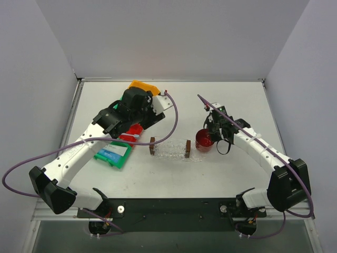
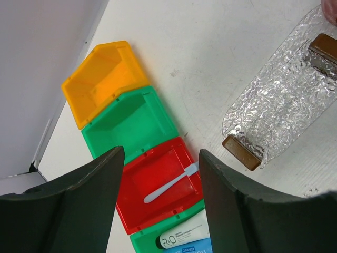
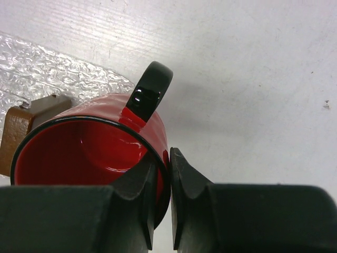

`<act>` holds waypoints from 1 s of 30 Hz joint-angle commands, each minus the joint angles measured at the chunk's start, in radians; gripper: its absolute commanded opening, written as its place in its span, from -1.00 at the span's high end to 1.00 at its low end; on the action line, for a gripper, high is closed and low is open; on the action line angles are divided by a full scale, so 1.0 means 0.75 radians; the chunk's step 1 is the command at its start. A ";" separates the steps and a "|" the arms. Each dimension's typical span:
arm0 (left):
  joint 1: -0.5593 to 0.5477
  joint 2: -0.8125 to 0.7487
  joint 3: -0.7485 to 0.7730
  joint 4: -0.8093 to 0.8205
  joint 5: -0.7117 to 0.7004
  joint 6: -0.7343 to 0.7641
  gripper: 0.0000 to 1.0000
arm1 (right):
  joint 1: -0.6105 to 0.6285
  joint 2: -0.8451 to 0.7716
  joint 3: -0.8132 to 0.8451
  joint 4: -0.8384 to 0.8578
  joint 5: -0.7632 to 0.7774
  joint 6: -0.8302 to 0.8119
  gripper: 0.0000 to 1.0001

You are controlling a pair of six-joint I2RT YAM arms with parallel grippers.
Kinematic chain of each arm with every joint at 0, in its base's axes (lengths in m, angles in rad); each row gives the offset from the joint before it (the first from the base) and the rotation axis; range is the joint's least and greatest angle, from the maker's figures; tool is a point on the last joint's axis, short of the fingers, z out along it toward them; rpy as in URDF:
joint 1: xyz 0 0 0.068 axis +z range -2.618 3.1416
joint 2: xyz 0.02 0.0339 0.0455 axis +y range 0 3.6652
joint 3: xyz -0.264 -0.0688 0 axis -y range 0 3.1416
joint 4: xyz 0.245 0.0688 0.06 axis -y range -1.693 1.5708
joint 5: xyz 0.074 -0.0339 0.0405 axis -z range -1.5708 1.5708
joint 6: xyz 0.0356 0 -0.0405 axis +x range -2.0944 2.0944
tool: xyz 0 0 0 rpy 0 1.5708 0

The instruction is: Prepare toiletry sets of a toothbrush and toothpaste on the tray

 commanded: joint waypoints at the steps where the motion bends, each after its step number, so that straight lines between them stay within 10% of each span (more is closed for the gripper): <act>1: 0.009 -0.060 0.004 0.074 0.007 0.003 -0.38 | -0.009 0.027 -0.003 0.092 0.035 0.062 1.00; 30: 0.013 -0.113 -0.072 0.101 0.015 0.022 -0.39 | -0.017 0.150 -0.066 0.182 -0.025 0.081 1.00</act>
